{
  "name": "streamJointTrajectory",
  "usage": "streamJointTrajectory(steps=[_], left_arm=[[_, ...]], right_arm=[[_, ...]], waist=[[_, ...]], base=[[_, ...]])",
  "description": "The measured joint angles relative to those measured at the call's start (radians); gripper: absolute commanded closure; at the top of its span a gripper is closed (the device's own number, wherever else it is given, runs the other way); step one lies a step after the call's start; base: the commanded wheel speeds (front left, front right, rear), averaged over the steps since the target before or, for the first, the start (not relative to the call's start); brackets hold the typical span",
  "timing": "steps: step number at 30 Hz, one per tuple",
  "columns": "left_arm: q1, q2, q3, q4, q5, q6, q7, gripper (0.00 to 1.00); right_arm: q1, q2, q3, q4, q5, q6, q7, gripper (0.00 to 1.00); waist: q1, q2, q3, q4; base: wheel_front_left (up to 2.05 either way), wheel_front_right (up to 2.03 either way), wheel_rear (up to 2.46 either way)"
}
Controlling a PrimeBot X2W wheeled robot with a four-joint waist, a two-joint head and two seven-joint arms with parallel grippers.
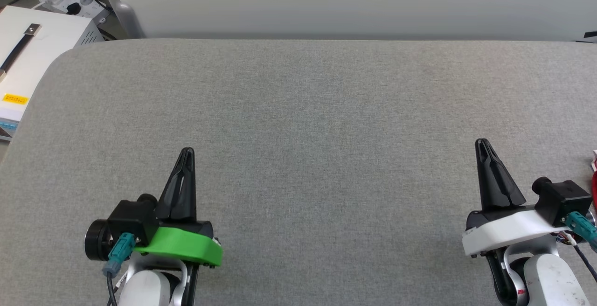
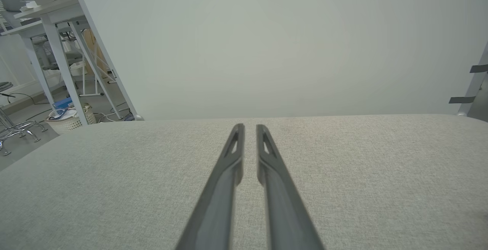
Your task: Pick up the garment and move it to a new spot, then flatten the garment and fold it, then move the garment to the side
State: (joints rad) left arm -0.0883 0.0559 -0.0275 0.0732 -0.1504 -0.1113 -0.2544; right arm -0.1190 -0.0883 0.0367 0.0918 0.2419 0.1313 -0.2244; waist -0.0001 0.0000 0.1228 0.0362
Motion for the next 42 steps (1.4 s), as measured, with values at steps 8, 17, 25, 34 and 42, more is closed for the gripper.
streamJointTrajectory(steps=[8, 17, 25, 34, 42], left_arm=[[0.000, 0.000, 0.001, -0.002, 0.001, 0.002, 0.013, 1.00], [0.000, 0.000, 0.002, -0.006, 0.010, 0.010, 0.032, 1.00], [0.001, 0.000, 0.003, -0.011, 0.018, 0.017, 0.049, 1.00], [0.006, 0.000, 0.004, -0.016, 0.032, 0.021, 0.063, 1.00], [0.015, 0.000, 0.006, -0.020, 0.041, 0.031, 0.081, 1.00]], right_arm=[[0.000, 0.001, -0.001, -0.002, -0.007, 0.000, 0.011, 1.00], [0.001, 0.003, -0.003, -0.007, -0.025, 0.000, 0.027, 1.00], [0.011, 0.005, -0.005, -0.013, -0.037, 0.000, 0.041, 1.00], [0.016, 0.010, -0.007, -0.019, -0.055, 0.000, 0.055, 1.00], [0.024, 0.011, -0.010, -0.025, -0.074, 0.000, 0.071, 1.00]], waist=[[0.0000, 0.0000, -0.008, -0.002], [0.0000, 0.0000, -0.017, -0.005], [0.0001, 0.0000, -0.024, -0.007], [0.0000, 0.0000, -0.033, -0.010], [0.0000, 0.0000, -0.041, -0.012]], base=[[0.00, 0.00, 0.00], [0.00, 0.00, 0.00], [0.00, 0.00, 0.00], [0.00, 0.00, 0.00], [0.00, 0.00, 0.00]])
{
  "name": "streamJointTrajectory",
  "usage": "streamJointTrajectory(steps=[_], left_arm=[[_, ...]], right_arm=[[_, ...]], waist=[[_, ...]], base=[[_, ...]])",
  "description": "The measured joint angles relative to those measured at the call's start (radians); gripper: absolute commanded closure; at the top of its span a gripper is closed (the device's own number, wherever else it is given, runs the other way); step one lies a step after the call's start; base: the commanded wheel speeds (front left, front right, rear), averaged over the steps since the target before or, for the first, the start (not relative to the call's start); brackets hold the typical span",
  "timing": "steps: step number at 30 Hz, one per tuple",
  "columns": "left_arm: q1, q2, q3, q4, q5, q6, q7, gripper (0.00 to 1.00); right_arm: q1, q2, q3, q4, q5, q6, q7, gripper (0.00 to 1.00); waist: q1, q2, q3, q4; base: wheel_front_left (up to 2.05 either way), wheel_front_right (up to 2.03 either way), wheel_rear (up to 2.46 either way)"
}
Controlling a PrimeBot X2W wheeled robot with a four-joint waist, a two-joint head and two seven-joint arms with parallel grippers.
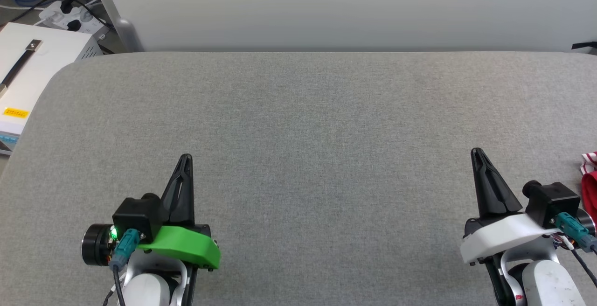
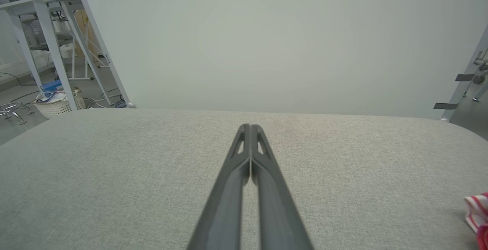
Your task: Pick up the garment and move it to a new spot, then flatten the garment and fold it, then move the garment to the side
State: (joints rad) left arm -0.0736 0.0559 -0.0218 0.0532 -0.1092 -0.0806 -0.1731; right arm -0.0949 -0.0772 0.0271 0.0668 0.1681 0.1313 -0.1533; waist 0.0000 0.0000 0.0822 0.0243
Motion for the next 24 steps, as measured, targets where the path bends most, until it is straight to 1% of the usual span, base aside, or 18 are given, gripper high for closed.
streamJointTrajectory(steps=[24], left_arm=[[0.013, 0.000, 0.006, -0.013, 0.030, 0.023, 0.049, 1.00]], right_arm=[[0.024, 0.007, -0.007, -0.016, -0.043, 0.000, 0.041, 1.00]], waist=[[0.0000, 0.0000, -0.023, -0.007]], base=[[0.00, 0.00, 0.00]])
